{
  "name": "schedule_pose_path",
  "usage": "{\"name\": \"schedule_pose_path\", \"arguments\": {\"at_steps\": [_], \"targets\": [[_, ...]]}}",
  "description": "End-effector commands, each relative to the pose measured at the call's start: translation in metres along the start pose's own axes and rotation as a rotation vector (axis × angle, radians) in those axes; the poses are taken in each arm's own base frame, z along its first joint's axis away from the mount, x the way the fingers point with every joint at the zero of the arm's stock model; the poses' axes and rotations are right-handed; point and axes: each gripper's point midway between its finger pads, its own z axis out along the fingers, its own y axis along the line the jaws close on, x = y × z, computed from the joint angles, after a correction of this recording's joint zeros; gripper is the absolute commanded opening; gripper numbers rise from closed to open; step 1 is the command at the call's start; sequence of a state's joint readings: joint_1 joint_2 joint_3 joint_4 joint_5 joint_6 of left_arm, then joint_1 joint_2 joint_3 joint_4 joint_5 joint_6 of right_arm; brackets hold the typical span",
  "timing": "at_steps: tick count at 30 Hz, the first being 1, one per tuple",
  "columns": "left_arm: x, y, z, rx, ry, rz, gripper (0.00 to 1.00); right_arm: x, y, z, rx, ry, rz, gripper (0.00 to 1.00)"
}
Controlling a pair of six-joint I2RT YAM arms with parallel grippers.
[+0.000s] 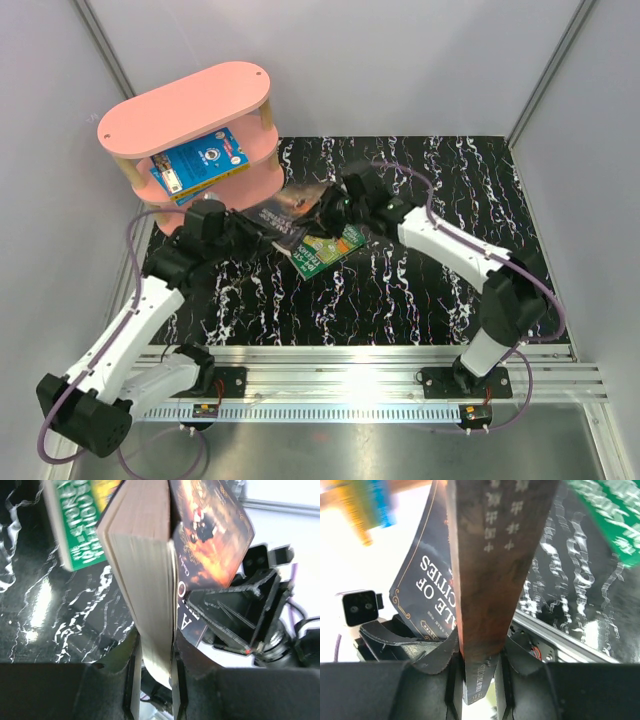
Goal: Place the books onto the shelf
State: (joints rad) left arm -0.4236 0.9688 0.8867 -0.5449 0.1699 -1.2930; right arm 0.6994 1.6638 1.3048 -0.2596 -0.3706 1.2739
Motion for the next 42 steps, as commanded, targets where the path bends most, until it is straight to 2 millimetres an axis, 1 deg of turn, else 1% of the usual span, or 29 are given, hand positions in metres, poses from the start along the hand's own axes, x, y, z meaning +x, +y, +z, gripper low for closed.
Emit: {"name": "schedule_pose_path", "arguments": {"at_steps": [1, 2, 3, 4, 5, 6, 7, 8, 9, 10, 11, 12, 13, 14, 15, 17, 19, 22, 25, 26, 27, 28, 29, 31, 35, 37, 39, 41, 42], "targets": [[0.018, -0.045, -0.066, 0.154, 0.061, 0.263, 0.24, -0.049, 0.074, -0.053, -0.059, -0.277, -0.264, 0.00], [0.017, -0.047, -0.077, 0.167, 0.043, 0.284, 0.38, -0.053, 0.085, -0.061, -0.065, -0.298, -0.310, 0.00], [0.016, -0.047, -0.088, 0.157, 0.034, 0.311, 0.44, -0.056, 0.116, -0.080, -0.106, -0.332, -0.345, 0.00], [0.015, -0.047, -0.095, 0.162, 0.021, 0.325, 0.51, -0.058, 0.130, -0.089, -0.123, -0.352, -0.372, 0.00], [0.015, -0.047, -0.106, 0.178, 0.003, 0.336, 0.59, -0.060, 0.140, -0.090, -0.129, -0.359, -0.415, 0.00], [0.016, -0.045, -0.113, 0.178, -0.006, 0.340, 0.63, -0.058, 0.175, -0.111, -0.211, -0.377, -0.460, 0.00], [0.016, -0.042, -0.119, 0.172, -0.012, 0.342, 0.66, -0.056, 0.191, -0.118, -0.251, -0.381, -0.493, 0.00], [0.018, -0.041, -0.130, 0.196, -0.024, 0.347, 0.68, -0.053, 0.205, -0.114, -0.298, -0.357, -0.542, 0.00], [0.020, -0.035, -0.135, 0.189, -0.026, 0.341, 0.73, -0.047, 0.236, -0.132, -0.393, -0.369, -0.588, 0.00], [0.020, -0.033, -0.140, 0.194, -0.032, 0.340, 0.75, -0.043, 0.251, -0.136, -0.443, -0.360, -0.616, 0.00], [0.022, -0.031, -0.149, 0.219, -0.044, 0.343, 0.76, -0.038, 0.261, -0.125, -0.497, -0.311, -0.641, 0.00], [0.023, -0.027, -0.153, 0.213, -0.046, 0.342, 0.78, -0.031, 0.289, -0.147, -0.591, -0.324, -0.677, 0.00], [0.024, -0.024, -0.158, 0.216, -0.051, 0.342, 0.79, -0.027, 0.300, -0.148, -0.636, -0.311, -0.691, 0.00], [0.024, -0.022, -0.166, 0.226, -0.069, 0.344, 0.79, -0.027, 0.306, -0.133, -0.677, -0.271, -0.686, 0.00], [0.025, -0.017, -0.170, 0.215, -0.069, 0.342, 0.80, -0.021, 0.327, -0.153, -0.763, -0.285, -0.705, 0.00], [0.024, -0.014, -0.181, 0.221, -0.094, 0.341, 0.80, -0.018, 0.348, -0.155, -0.887, -0.272, -0.698, 0.00], [0.026, -0.006, -0.187, 0.205, -0.096, 0.337, 0.80, -0.021, 0.359, -0.154, -0.960, -0.284, -0.680, 0.00], [0.028, 0.003, -0.197, 0.183, -0.098, 0.325, 0.80, -0.035, 0.377, -0.154, -1.090, -0.346, -0.611, 0.00], [0.031, 0.011, -0.208, 0.167, -0.100, 0.317, 0.79, -0.059, 0.382, -0.139, -1.137, -0.436, -0.535, 0.00], [0.031, 0.013, -0.211, 0.164, -0.103, 0.311, 0.79, -0.073, 0.380, -0.127, -1.141, -0.473, -0.480, 0.00], [0.032, 0.018, -0.216, 0.151, -0.104, 0.306, 0.79, -0.081, 0.379, -0.122, -1.140, -0.493, -0.454, 0.00], [0.032, 0.020, -0.221, 0.151, -0.112, 0.303, 0.79, -0.088, 0.375, -0.108, -1.123, -0.506, -0.430, 0.00], [0.033, 0.026, -0.224, 0.130, -0.109, 0.294, 0.78, -0.099, 0.372, -0.101, -1.101, -0.547, -0.394, 0.00], [0.032, 0.029, -0.232, 0.132, -0.129, 0.284, 0.78, -0.112, 0.365, -0.084, -1.053, -0.596, -0.353, 0.00], [0.032, 0.040, -0.244, 0.108, -0.152, 0.272, 0.78, -0.120, 0.356, -0.059, -0.987, -0.644, -0.308, 0.01], [0.032, 0.044, -0.247, 0.100, -0.161, 0.268, 0.78, -0.121, 0.353, -0.051, -0.968, -0.666, -0.282, 0.08], [0.032, 0.047, -0.249, 0.092, -0.161, 0.265, 0.77, -0.114, 0.354, -0.046, -0.976, -0.658, -0.272, 0.19], [0.031, 0.048, -0.251, 0.086, -0.167, 0.266, 0.77, -0.110, 0.354, -0.042, -0.983, -0.647, -0.256, 0.35], [0.031, 0.049, -0.251, 0.080, -0.168, 0.267, 0.77, -0.104, 0.354, -0.039, -0.986, -0.632, -0.253, 0.41]]}}
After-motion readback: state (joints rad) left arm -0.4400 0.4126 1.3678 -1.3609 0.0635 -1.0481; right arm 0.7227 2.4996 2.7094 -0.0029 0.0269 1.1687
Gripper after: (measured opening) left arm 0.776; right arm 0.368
